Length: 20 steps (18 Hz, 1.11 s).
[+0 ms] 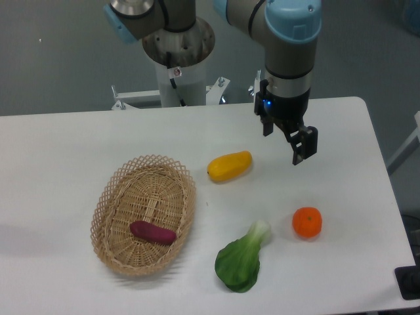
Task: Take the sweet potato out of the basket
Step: 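Move the open gripper toward the wicker basket, then lower the gripper into the basket over the purple sweet potato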
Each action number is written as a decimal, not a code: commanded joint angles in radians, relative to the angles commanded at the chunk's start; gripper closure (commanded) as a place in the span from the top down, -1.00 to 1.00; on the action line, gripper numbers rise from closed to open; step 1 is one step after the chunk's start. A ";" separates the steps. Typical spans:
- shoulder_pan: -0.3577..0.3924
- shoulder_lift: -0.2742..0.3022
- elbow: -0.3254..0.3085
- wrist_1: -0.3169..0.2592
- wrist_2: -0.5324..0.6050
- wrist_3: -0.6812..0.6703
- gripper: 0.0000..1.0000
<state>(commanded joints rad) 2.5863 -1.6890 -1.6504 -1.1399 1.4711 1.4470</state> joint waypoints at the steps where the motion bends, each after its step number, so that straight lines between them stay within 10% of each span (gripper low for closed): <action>1: -0.008 0.003 -0.012 0.015 -0.002 -0.043 1.00; 8: -0.109 -0.014 -0.031 0.063 -0.063 -0.399 1.00; 14: -0.221 -0.038 -0.107 0.066 -0.063 -0.445 1.00; 20: -0.324 -0.147 -0.112 0.264 -0.052 -0.344 1.00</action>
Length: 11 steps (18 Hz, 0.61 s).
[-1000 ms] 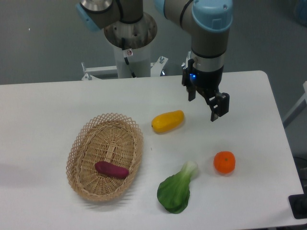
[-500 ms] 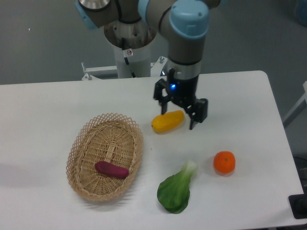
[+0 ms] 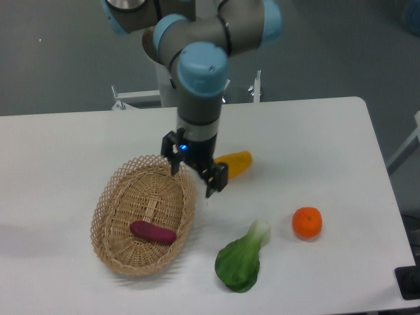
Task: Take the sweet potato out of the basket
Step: 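Lower the gripper into the basket over the purple sweet potato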
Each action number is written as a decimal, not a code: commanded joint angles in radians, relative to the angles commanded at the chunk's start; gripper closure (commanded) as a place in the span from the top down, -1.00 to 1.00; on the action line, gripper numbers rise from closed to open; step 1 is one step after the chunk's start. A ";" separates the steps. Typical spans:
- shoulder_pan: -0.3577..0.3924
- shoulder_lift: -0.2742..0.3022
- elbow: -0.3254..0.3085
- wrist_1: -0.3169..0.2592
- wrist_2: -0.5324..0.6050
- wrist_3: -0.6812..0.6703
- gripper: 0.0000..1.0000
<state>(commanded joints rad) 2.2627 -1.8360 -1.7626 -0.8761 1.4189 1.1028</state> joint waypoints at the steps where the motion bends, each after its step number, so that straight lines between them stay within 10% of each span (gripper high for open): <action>1: -0.018 -0.017 0.006 0.014 0.000 0.003 1.00; 11: -0.146 -0.089 0.028 0.057 0.075 0.170 1.00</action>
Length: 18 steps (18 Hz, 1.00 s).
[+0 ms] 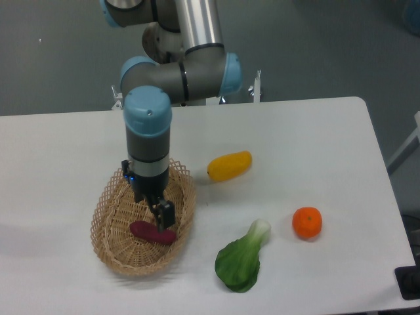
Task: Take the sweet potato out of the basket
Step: 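Lower the gripper into the basket over the purple sweet potato, then close the gripper on the purple sweet potato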
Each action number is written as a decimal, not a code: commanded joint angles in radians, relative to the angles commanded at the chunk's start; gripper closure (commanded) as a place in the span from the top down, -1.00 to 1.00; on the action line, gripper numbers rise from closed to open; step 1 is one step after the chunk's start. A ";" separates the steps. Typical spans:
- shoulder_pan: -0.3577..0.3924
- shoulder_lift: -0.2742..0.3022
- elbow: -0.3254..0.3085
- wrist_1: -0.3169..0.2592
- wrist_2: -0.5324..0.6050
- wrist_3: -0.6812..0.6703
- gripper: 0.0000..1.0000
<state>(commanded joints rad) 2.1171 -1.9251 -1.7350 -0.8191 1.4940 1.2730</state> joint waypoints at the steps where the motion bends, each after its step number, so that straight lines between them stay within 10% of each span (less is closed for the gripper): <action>1: -0.008 -0.018 0.002 0.002 0.006 0.003 1.00; 18: -0.072 -0.175 0.032 0.061 0.130 0.052 0.99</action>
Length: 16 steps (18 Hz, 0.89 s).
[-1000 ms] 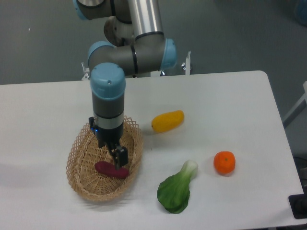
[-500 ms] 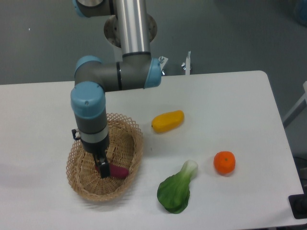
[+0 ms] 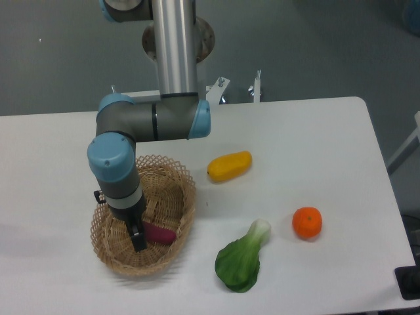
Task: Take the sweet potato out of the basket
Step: 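Close the gripper on the purple sweet potato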
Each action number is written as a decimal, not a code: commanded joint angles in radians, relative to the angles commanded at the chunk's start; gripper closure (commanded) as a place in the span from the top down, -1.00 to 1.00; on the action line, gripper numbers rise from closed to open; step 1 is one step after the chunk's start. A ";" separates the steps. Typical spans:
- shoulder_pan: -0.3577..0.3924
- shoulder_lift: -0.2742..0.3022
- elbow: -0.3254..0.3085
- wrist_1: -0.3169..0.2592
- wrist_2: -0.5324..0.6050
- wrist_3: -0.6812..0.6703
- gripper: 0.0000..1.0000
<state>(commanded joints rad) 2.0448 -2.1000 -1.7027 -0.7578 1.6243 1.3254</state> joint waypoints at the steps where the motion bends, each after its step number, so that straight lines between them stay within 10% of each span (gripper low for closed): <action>1: -0.005 -0.002 -0.002 0.002 0.006 0.003 0.99; 16: -0.006 0.003 -0.005 0.000 0.045 0.025 -0.06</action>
<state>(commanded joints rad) 2.0387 -2.0970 -1.7073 -0.7578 1.6690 1.3499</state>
